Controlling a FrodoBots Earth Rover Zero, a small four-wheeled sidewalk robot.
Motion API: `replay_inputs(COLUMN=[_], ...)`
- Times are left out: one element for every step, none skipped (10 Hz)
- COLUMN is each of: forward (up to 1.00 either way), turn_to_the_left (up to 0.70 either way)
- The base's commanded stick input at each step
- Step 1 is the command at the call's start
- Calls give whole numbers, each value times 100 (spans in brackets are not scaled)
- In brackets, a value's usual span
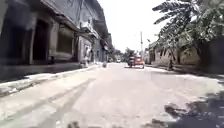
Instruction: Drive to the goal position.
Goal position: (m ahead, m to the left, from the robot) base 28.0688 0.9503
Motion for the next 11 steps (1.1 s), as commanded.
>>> replay_inputs(forward=[85, 85, 85, 85, 85, 85, 85, 85, 85, 85, 85], turn_to_the_left=[0, 0, 0, 0, 0, 0, 0, 0, 0, 0, 0])
